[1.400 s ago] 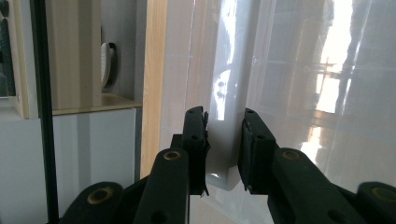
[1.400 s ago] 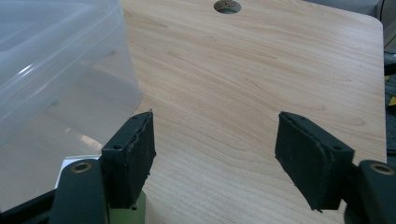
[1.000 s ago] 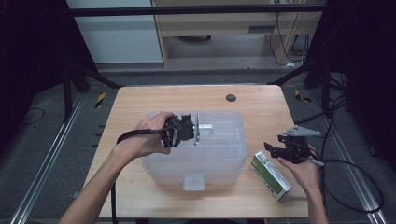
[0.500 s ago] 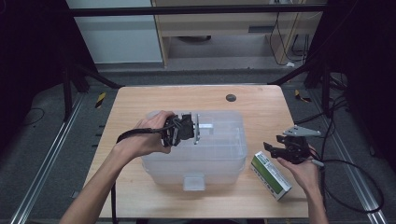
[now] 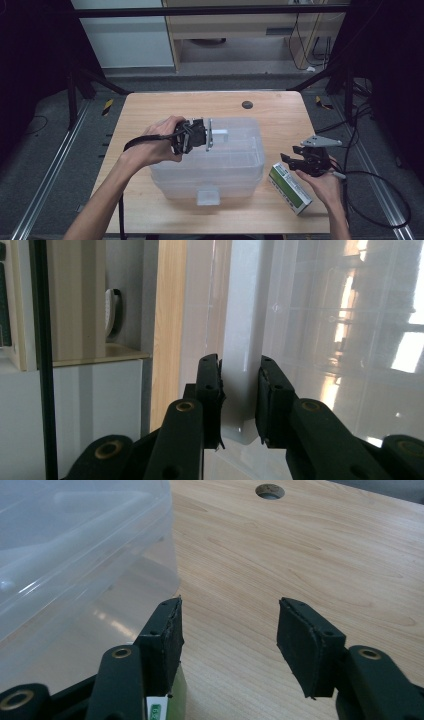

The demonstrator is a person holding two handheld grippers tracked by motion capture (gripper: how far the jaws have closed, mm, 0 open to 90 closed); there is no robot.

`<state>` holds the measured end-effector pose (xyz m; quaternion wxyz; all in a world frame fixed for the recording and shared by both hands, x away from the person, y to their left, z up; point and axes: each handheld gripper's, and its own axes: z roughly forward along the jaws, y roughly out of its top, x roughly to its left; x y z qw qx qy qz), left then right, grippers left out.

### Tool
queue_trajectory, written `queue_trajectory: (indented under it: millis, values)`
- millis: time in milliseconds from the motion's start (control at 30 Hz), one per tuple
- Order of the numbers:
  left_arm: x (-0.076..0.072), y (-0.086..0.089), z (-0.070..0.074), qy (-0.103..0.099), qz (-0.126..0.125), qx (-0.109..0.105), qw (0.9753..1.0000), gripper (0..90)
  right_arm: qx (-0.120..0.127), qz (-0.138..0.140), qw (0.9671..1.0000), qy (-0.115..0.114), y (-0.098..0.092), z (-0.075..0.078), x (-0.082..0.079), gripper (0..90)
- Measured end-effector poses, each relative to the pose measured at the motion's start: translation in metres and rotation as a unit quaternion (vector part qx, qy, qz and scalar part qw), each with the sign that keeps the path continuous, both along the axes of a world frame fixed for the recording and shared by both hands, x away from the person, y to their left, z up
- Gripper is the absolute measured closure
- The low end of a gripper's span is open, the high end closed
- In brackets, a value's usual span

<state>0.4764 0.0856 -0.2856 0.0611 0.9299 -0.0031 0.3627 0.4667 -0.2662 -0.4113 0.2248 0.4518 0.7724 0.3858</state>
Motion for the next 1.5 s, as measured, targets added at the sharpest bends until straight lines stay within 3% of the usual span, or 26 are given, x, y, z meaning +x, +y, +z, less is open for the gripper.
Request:
queue_trajectory:
  millis: [600, 767, 967, 1133, 1500]
  values:
    - [0.009, 0.001, 0.007, -0.005, 0.001, -0.007, 1.0000, 73.9, 0.003, 0.028, 0.9996, -0.004, 0.011, 0.008, -0.007, 51.2]
    - [0.013, 0.001, 0.008, -0.007, 0.002, -0.013, 0.9999, 73.8, 0.022, 0.045, 0.9988, 0.000, 0.015, 0.010, -0.010, 54.4]
    - [0.015, 0.001, 0.010, -0.008, 0.006, -0.012, 0.9999, 73.6, 0.024, 0.051, 0.9984, 0.002, 0.017, 0.010, -0.014, 57.4]
    - [0.017, 0.002, 0.011, -0.009, 0.007, -0.015, 0.9998, 73.6, 0.035, 0.057, 0.9977, 0.009, 0.018, 0.012, -0.020, 62.7]
    - [0.022, 0.003, 0.013, -0.004, 0.011, -0.025, 0.9996, 73.4, 0.034, 0.085, 0.9957, 0.011, 0.025, 0.016, -0.032, 73.7]
